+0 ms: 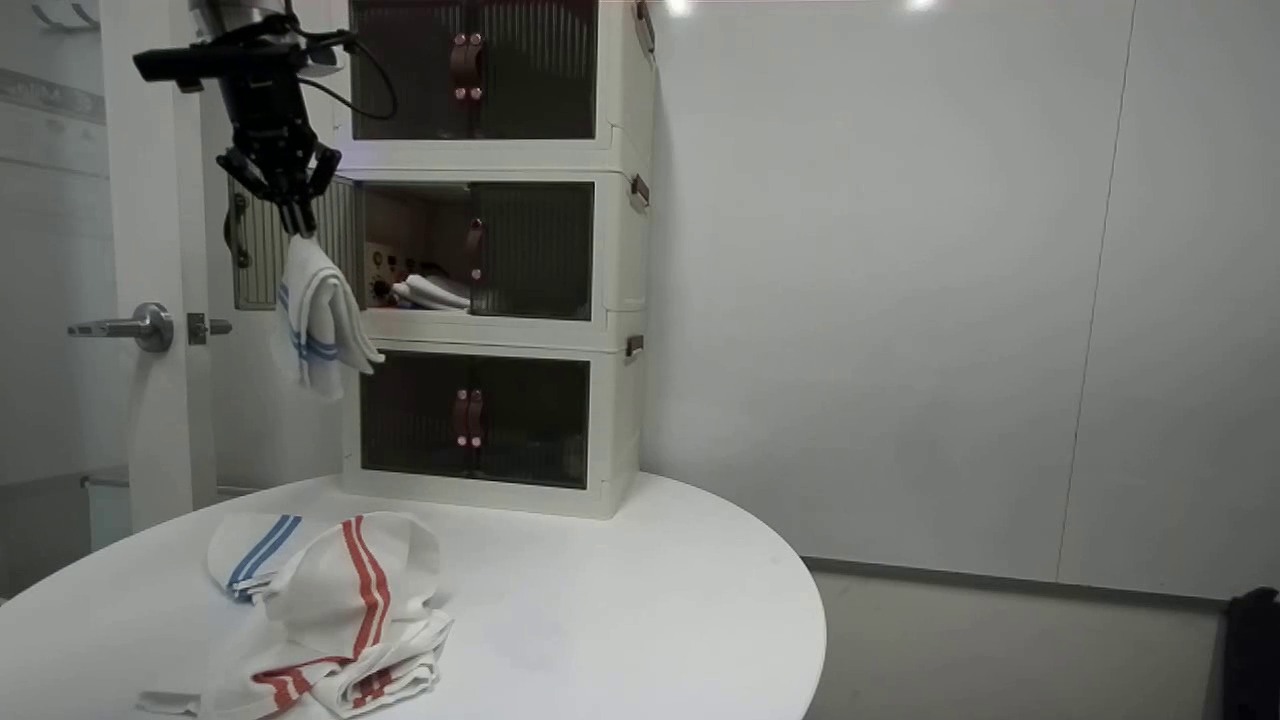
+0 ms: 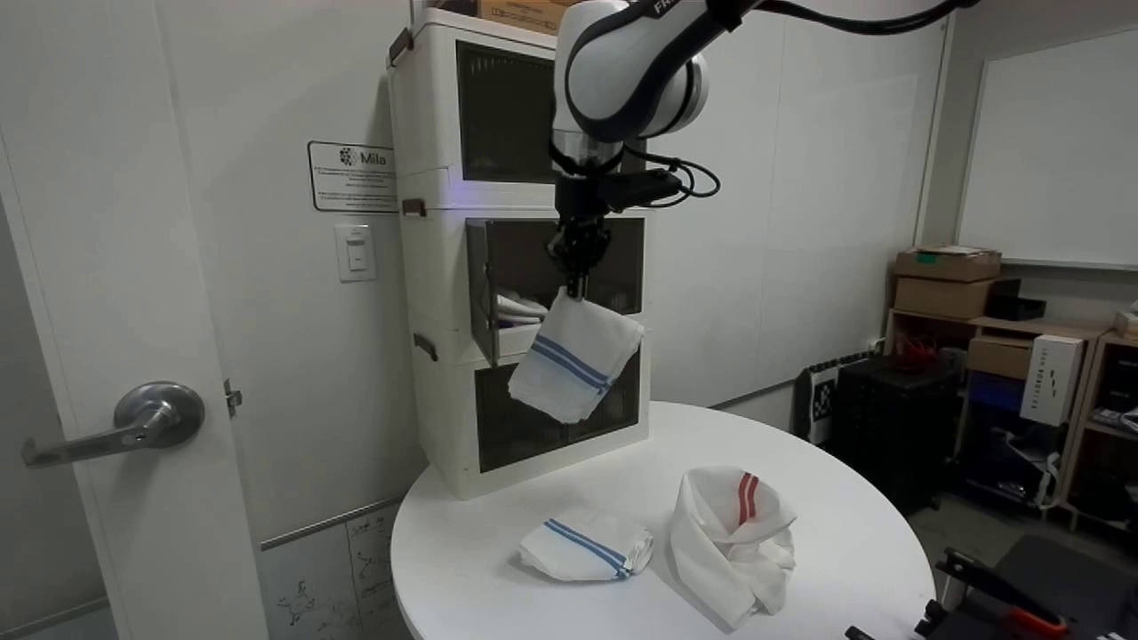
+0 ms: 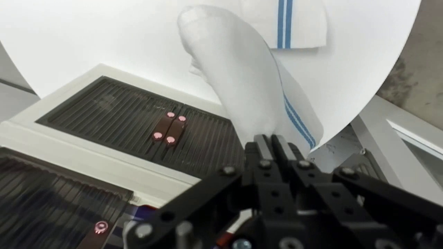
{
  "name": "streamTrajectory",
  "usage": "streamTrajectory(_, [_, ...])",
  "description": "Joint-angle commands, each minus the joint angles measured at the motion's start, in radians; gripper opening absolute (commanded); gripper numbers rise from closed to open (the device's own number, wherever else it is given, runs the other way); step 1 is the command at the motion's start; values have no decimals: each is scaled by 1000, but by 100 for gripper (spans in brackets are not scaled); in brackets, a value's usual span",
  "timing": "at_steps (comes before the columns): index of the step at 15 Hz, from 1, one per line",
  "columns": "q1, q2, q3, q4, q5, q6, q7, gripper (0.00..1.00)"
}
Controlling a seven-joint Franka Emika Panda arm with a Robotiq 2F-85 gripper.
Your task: Remove one towel from the middle cabinet
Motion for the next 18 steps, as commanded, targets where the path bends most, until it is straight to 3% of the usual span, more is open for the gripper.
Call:
streamTrajectory(1, [-5,-5,23,-28,38,-35,-36,3])
streamTrajectory(11, [-9,1,63,-124,227,-85,-191,3])
streamTrajectory(18, [-34,99,57,-146,284,-119,-285,3])
